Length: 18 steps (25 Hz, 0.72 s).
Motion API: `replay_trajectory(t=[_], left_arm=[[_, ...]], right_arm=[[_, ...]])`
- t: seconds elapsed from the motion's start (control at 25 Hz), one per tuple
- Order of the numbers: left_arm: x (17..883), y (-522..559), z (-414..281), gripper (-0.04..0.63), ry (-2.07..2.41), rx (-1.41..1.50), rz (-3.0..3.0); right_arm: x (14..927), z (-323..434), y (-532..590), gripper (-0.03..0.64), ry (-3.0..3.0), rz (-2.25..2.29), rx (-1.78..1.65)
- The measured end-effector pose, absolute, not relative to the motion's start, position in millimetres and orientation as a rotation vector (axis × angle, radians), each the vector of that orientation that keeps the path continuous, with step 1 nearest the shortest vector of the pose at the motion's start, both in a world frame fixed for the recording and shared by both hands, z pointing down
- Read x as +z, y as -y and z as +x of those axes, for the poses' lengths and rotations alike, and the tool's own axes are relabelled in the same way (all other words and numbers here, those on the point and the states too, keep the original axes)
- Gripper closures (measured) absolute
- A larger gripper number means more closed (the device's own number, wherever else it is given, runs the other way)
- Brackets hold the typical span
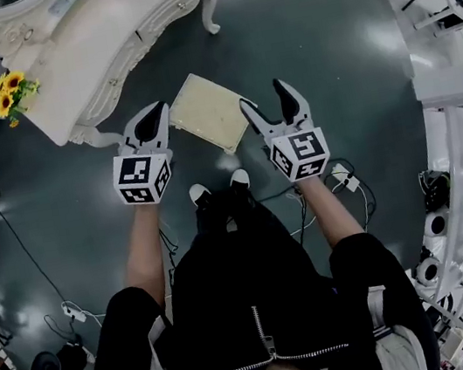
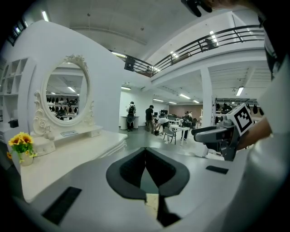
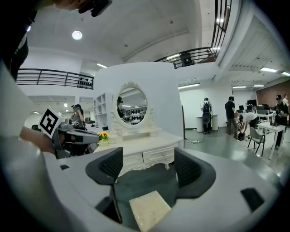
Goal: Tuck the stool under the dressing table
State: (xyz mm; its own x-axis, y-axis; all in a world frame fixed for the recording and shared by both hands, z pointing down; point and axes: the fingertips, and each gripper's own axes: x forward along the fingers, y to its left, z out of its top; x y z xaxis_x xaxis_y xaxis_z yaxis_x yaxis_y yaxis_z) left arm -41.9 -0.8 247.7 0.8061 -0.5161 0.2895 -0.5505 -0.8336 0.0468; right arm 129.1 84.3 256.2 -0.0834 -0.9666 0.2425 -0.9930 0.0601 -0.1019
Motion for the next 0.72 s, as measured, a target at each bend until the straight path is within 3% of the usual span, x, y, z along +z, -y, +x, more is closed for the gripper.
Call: replay_trajectory(t=[0.72], left_arm=[[313, -3, -37, 0.574, 0.937, 0.545, 2.734]], right_arm=[[406, 143, -98, 0.256, 2.151, 1.974, 0.866]])
